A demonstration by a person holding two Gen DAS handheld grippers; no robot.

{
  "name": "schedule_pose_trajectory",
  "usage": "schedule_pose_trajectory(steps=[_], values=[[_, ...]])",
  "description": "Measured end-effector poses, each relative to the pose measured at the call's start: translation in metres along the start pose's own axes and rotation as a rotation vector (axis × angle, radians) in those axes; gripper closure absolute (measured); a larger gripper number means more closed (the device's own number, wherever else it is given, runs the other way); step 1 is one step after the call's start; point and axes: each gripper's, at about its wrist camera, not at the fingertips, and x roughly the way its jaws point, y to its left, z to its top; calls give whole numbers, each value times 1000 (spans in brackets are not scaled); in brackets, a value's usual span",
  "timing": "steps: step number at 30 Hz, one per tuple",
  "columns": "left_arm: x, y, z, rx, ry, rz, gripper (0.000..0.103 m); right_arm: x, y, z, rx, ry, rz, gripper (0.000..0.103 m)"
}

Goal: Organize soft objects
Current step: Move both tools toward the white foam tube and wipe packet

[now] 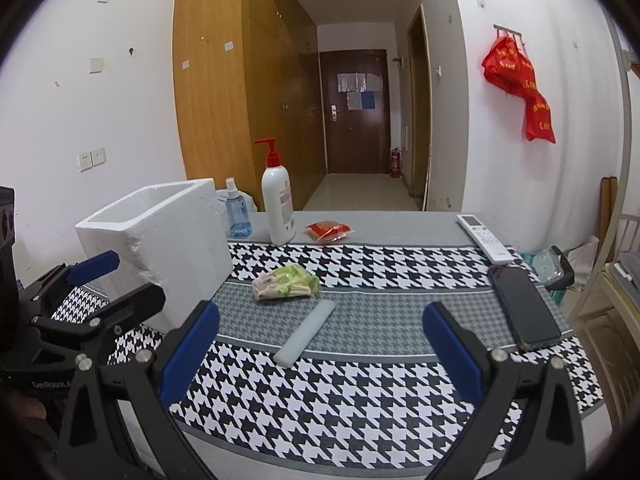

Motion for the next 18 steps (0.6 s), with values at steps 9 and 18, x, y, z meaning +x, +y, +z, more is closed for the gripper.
schedule_pose_trajectory(steps=[9,18], values=[[21,-13,-5,-1,40,8,1,14,-20,-6,11,41,13,0],[42,-19,-8,-2,80,22,1,26,-35,-11,9,86,15,0]])
